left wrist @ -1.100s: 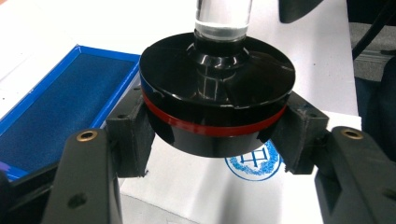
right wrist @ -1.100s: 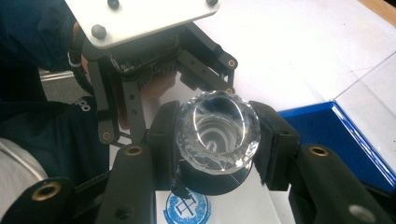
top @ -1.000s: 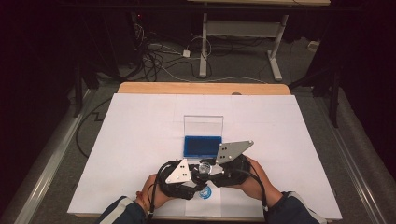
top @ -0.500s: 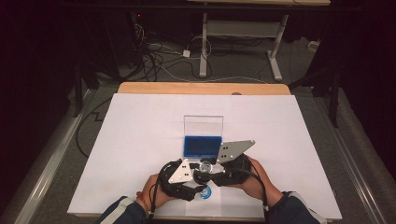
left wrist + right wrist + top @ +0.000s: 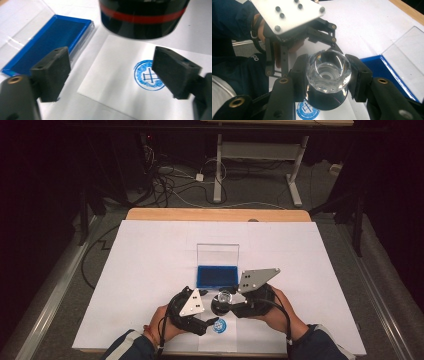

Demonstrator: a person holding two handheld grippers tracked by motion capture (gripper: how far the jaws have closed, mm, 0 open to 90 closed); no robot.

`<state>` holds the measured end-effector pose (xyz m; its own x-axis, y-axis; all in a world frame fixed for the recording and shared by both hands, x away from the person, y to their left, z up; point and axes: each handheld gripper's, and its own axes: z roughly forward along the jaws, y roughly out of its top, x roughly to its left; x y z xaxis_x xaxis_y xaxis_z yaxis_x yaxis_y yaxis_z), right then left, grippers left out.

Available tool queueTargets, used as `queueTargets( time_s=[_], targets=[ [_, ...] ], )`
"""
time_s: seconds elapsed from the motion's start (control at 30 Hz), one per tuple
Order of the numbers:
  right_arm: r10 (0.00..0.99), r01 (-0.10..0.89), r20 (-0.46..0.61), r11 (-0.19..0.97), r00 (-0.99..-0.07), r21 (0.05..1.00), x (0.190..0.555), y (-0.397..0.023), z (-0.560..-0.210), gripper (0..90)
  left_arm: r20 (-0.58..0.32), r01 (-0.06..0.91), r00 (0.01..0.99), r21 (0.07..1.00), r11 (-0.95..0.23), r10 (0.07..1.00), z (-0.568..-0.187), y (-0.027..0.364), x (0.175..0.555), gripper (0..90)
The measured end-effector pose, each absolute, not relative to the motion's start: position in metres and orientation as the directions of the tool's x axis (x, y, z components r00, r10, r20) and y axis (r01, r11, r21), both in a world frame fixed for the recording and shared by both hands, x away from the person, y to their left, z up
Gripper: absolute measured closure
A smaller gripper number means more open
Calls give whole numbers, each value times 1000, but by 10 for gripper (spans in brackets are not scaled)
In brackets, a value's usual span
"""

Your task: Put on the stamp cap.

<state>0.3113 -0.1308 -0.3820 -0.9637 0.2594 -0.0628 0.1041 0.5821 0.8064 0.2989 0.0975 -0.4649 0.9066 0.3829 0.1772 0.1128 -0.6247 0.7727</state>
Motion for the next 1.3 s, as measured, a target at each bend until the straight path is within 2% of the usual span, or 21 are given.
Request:
queueTargets(
  time_s=[1.03, 1.3],
  targets=[
    [302, 109, -92, 588, -949, 802, 312, -150, -374, 564, 263, 84, 859, 773, -629, 438, -453, 125, 298, 147],
    [313, 112, -97, 588, -945, 801, 313, -153, -373, 564, 262, 95, 845, 784, -613, 467, -451, 142, 297, 147]
  ],
)
